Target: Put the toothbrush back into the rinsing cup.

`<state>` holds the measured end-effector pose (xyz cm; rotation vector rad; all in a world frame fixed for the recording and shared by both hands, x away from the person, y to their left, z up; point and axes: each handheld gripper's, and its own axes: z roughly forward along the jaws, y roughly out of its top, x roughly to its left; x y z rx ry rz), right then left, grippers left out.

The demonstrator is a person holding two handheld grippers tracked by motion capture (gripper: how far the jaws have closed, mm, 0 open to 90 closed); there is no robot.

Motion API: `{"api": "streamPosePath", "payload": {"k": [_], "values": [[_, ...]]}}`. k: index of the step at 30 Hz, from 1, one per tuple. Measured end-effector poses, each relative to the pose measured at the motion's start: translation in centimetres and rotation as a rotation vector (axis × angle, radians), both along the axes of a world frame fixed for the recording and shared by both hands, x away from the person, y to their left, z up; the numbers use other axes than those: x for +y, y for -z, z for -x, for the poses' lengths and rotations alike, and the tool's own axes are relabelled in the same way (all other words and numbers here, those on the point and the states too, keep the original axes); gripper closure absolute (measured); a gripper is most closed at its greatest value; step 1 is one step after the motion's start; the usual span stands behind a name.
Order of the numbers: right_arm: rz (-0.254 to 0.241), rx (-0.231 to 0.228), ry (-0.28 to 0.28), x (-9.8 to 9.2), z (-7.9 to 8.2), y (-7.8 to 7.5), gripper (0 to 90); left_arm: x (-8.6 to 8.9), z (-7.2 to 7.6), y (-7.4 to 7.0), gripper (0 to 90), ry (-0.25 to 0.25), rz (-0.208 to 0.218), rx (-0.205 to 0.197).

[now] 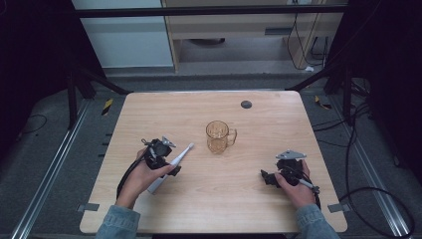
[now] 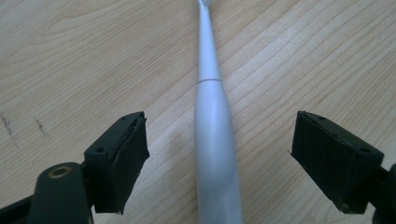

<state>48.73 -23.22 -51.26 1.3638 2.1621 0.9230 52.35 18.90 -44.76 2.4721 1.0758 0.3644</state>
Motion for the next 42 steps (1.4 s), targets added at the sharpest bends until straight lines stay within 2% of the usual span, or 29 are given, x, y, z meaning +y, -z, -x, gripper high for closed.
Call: {"api": "streamPosePath", "payload": {"k": [8,14,16,17,20,25,31,34,42], "values": [[0.0,0.001,-0.001,0.0,0.0,0.0,0.4,-1.1,-1.3,-0.3,20.8,0.015,-0.025,0.031],[0.0,0.0,-0.001,0.0,0.0,0.0,0.4,-1.5,-1.4,0.3,29.4,0.034,-0.035,0.052],[0.0,0.001,-0.001,0.0,0.0,0.0,0.3,-1.4,-1.5,0.5,32.1,0.034,-0.035,0.064],[0.0,0.0,-0.001,0.0,0.0,0.0,0.4,-1.2,-1.8,0.7,33.4,0.031,-0.038,0.083],[0.0,0.001,-0.001,0.0,0.0,0.0,0.4,-1.0,-2.1,0.9,35.8,0.031,-0.032,0.099],[0.0,0.001,-0.001,0.0,0.0,0.0,0.4,-1.1,-2.7,1.2,44.1,0.04,-0.045,0.126],[0.0,0.0,-0.001,0.0,0.0,0.0,0.4,-1.0,-3.1,1.7,51.1,0.049,-0.065,0.145],[0.002,0.0,-0.002,0.0,0.0,0.0,0.4,-0.9,-3.3,1.9,53.4,0.05,-0.06,0.154],[-0.001,0.0,-0.001,0.0,0.0,0.0,0.4,-0.9,-3.3,1.9,63.8,0.061,-0.061,0.152]]}}
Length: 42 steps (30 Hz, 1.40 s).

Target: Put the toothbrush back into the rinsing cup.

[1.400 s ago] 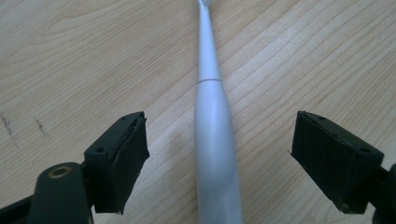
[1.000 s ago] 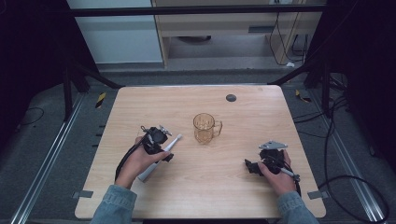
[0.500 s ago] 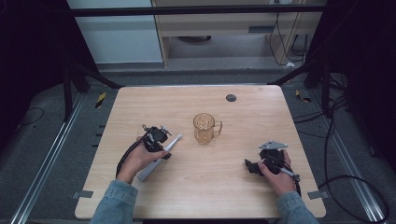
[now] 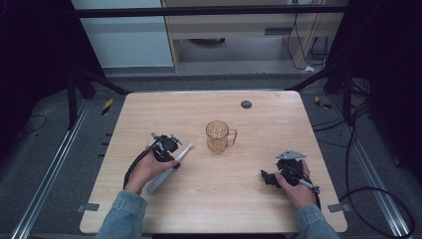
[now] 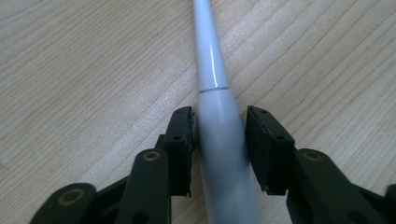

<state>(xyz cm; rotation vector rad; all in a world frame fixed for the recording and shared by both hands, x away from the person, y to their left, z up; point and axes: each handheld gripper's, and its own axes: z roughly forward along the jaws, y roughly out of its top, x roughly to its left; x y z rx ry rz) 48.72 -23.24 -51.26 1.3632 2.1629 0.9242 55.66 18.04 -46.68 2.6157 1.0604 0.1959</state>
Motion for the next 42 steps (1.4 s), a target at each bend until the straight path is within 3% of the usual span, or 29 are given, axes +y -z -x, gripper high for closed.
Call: {"api": "streamPosePath", "payload": {"k": [8,16,23,33,42], "values": [[0.001,0.0,-0.001,0.0,0.0,0.0,0.4,-0.3,0.3,0.0,67.1,0.005,0.002,-0.02],[0.001,0.0,0.001,0.0,0.0,0.0,0.3,-0.8,1.2,-1.9,67.3,0.023,0.038,-0.118],[0.001,0.0,0.001,0.0,0.0,0.0,0.3,0.4,1.8,-3.8,67.5,-0.014,0.091,-0.191],[0.001,-0.001,0.003,0.0,0.0,0.0,0.3,1.4,1.8,-4.7,67.6,-0.042,0.127,-0.23],[0.0,0.0,0.003,0.0,0.0,0.0,0.4,1.2,1.6,-5.4,67.6,-0.049,0.164,-0.247]]}}
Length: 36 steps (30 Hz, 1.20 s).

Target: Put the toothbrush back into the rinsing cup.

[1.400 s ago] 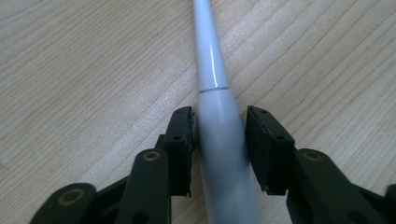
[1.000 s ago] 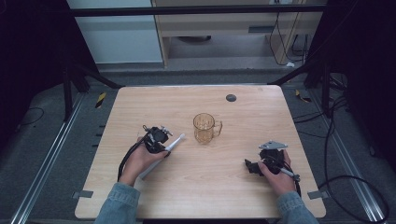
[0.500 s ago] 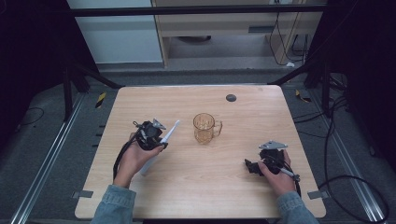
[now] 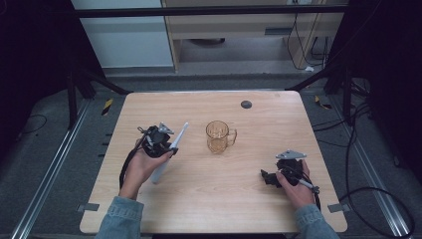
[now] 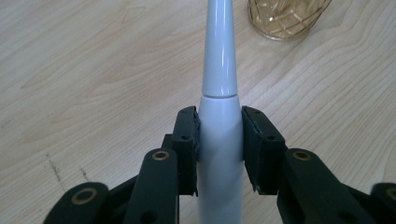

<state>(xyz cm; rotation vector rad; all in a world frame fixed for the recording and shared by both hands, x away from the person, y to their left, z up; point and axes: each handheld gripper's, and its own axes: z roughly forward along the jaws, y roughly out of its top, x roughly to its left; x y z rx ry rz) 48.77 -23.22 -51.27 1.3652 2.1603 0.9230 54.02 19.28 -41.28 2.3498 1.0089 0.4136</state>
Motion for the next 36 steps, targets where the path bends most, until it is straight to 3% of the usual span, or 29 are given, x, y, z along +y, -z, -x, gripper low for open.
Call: {"api": "streamPosePath", "payload": {"k": [4,13,23,32,36], "values": [[0.001,0.0,0.0,0.0,0.0,0.0,0.4,-0.4,-0.3,-0.6,67.6,0.011,0.026,-0.006],[0.002,-0.001,0.0,0.0,0.0,0.0,0.4,-1.4,-1.5,-2.0,67.6,0.024,0.014,-0.032],[0.002,-0.001,0.0,0.0,0.0,0.0,0.3,-2.5,-2.6,-3.2,67.6,0.023,0.042,-0.07],[0.006,-0.004,-0.003,0.0,0.0,0.0,0.4,-3.7,-2.9,-4.3,67.6,0.038,0.042,-0.086],[0.006,-0.004,-0.003,0.0,0.0,0.0,0.4,-4.0,-3.3,-4.6,67.6,0.042,0.068,-0.082]]}}
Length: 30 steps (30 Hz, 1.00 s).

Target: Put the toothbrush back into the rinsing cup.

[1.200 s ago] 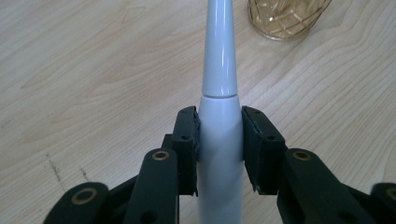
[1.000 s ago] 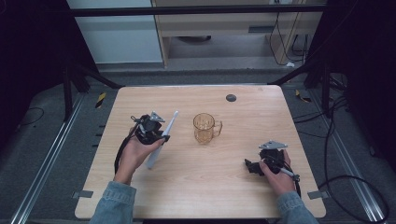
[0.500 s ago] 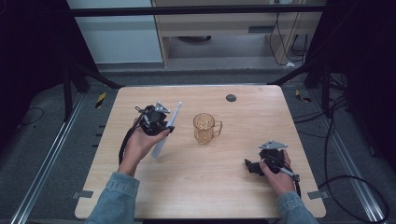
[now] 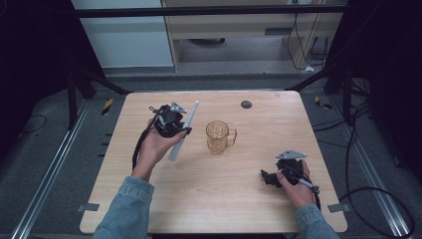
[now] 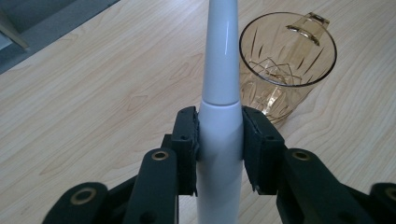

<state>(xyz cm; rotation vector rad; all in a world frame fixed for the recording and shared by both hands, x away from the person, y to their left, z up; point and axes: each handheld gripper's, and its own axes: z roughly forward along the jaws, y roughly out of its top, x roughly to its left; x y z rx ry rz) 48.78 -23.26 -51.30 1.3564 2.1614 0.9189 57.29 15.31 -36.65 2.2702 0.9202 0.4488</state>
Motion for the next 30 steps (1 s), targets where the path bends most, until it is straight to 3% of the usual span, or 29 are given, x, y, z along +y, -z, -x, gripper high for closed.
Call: {"api": "streamPosePath", "payload": {"k": [7,30], "values": [[0.0,0.0,0.0,0.0,0.0,0.0,0.4,0.1,-0.6,-0.6,67.6,-0.014,0.047,-0.008],[-0.005,0.004,0.0,0.0,0.1,0.0,0.5,-1.6,-0.5,-4.1,67.6,0.001,0.049,-0.074]]}}
